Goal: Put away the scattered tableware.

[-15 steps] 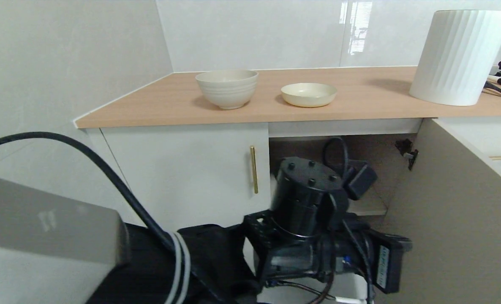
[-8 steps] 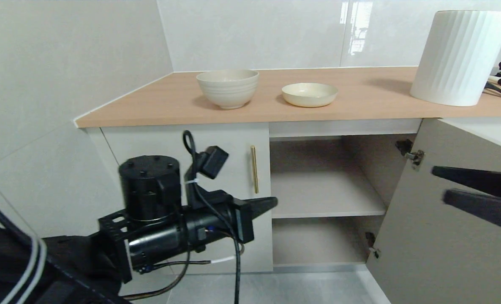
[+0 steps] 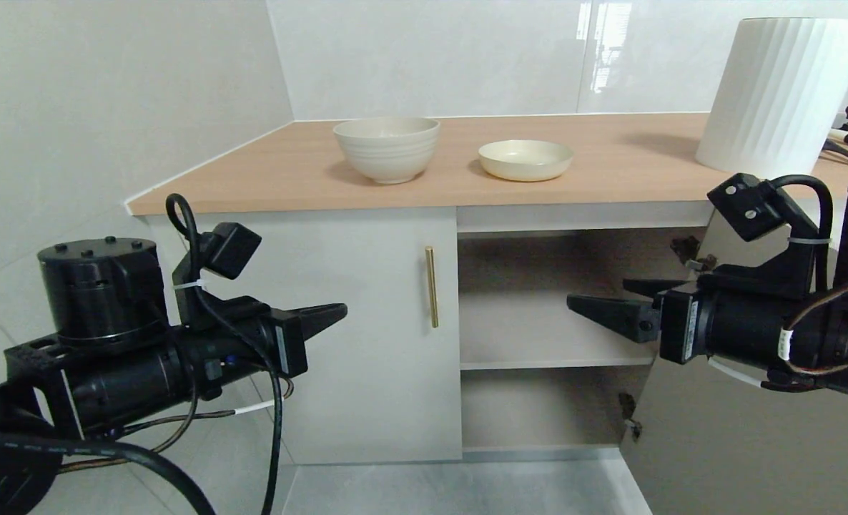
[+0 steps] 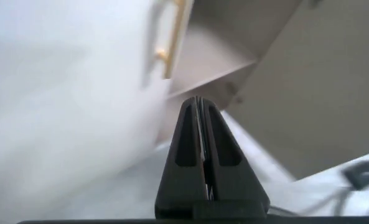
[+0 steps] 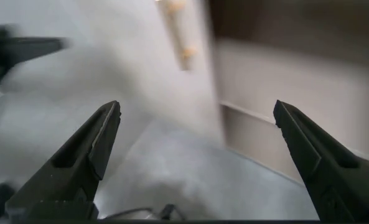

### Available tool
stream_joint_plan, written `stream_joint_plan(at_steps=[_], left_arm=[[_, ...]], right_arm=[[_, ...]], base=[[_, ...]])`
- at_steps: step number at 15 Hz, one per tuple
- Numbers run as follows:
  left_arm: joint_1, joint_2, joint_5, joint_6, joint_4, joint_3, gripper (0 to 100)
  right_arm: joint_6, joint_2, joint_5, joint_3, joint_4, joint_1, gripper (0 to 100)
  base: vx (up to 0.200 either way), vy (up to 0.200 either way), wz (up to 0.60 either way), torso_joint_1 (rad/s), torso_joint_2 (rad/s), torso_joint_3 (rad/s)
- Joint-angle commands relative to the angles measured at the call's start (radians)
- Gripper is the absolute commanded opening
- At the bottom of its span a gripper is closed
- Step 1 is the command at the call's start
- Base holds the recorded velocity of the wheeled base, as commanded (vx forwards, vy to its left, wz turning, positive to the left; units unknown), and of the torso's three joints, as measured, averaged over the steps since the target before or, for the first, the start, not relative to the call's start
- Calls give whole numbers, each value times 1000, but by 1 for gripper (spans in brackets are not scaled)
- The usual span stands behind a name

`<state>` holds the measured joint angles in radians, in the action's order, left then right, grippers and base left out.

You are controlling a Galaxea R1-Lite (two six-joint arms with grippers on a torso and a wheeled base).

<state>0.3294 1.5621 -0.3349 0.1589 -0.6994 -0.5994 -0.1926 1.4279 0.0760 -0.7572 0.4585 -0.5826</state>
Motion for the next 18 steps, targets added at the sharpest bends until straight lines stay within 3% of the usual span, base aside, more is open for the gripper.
stream_joint_plan(at_steps=[1, 4, 5, 8, 18], left_arm=[[-18, -31, 10, -18, 21, -8, 0], [-18, -63, 25, -25, 116, -50, 0], [-18, -66, 31, -25, 130, -60, 100], [-18, -76, 165, -25, 139, -106, 100], [-18, -145, 177, -25, 166, -120, 100]], right_arm=[[-2, 14, -41, 4, 0, -3, 100], [2, 14, -91, 7, 6, -3, 100], [2, 13, -91, 10, 8, -3, 100], [2, 9, -85, 6, 22, -6, 100], [19, -6, -101, 24, 65, -6, 100]], base=[[0, 0, 0, 0, 0, 0], [0, 0, 0, 0, 0, 0], [0, 0, 0, 0, 0, 0], [0, 0, 0, 0, 0, 0], [0, 0, 0, 0, 0, 0]])
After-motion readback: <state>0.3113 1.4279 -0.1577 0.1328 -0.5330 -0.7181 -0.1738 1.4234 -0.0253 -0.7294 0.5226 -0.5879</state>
